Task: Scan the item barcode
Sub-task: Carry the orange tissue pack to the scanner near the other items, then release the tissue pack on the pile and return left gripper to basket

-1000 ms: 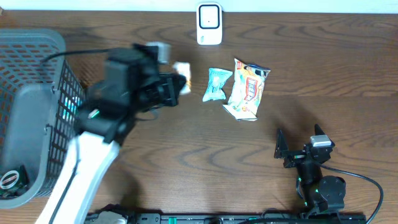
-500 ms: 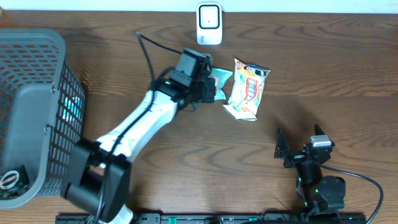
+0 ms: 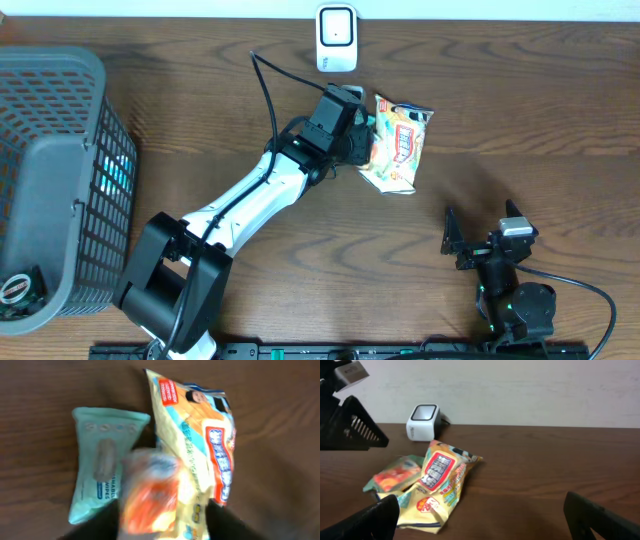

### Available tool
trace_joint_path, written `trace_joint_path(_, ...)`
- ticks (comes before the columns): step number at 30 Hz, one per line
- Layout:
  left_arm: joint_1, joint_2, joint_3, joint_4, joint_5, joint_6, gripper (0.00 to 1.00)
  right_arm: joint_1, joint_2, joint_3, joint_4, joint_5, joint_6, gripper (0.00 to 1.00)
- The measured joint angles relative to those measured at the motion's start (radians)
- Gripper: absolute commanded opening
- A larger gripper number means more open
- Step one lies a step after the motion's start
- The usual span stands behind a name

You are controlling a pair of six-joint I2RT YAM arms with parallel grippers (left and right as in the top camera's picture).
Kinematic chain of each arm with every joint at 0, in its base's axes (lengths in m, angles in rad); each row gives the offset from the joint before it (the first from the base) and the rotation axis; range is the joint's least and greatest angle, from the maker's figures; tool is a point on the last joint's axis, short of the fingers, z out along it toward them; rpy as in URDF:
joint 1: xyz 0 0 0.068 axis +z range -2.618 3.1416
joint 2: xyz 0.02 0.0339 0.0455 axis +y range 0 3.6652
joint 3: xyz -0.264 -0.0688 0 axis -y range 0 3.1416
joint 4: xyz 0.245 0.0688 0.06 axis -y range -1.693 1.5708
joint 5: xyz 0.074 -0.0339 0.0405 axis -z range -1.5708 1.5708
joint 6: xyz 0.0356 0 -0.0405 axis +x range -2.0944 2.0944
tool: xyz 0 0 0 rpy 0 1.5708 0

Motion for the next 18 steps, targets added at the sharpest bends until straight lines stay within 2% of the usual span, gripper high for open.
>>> trace_joint_path(12,0.000,-0.018,0.000,-0.002,-0.019,0.002,0.65,0.000,0.000,0.000,0.000,0.000,0.000,0.99)
trace_joint_path(16,0.000,-0.141,-0.001,-0.008,-0.026,0.005,0.66,0.000,0.000,0.000,0.000,0.000,0.000,0.99)
trace_joint_path(17,0.001,-0.183,-0.001,-0.017,-0.026,0.011,0.72,0.000,0.000,0.000,0.000,0.000,0.000,0.99)
trace_joint_path(18,0.002,-0.233,-0.001,-0.031,-0.029,0.022,0.72,0.000,0.000,0.000,0.000,0.000,0.000,0.99)
